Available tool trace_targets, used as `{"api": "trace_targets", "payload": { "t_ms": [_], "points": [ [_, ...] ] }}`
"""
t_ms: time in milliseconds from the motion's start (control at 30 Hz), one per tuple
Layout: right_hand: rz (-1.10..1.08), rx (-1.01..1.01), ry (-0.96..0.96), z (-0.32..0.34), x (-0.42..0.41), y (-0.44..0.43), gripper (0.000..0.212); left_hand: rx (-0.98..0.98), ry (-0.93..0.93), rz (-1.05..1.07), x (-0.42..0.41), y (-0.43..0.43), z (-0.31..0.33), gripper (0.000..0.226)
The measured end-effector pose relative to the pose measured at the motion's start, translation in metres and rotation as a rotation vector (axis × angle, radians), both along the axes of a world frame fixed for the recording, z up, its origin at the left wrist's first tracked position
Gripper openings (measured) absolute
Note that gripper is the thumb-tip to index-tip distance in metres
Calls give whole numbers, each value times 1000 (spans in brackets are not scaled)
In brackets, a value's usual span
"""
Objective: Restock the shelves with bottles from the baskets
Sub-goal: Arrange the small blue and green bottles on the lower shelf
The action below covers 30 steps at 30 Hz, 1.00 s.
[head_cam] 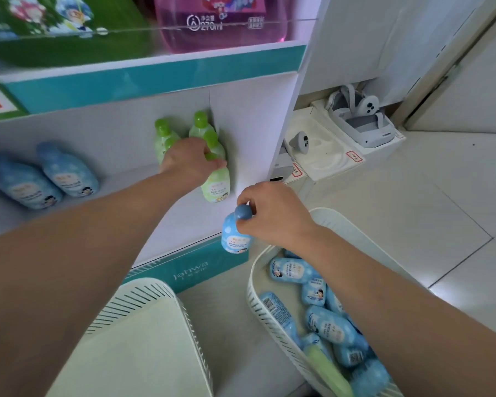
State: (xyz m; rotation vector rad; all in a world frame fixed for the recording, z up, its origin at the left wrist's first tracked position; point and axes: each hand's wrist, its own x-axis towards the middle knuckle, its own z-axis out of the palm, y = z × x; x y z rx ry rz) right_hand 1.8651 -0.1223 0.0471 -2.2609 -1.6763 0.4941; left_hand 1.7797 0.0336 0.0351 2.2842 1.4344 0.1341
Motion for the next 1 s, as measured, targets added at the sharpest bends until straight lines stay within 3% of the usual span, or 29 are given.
{"api": "trace_targets", "payload": {
  "t_ms": [633,1000],
  "points": [
    [-5,-26,17,-8,1,2,23,61,-60,-4,19,-1,-17,47],
    [13,1,5,-6,-9,6,21,-29,-7,-25,-17,-10,-28,48]
  ]
}}
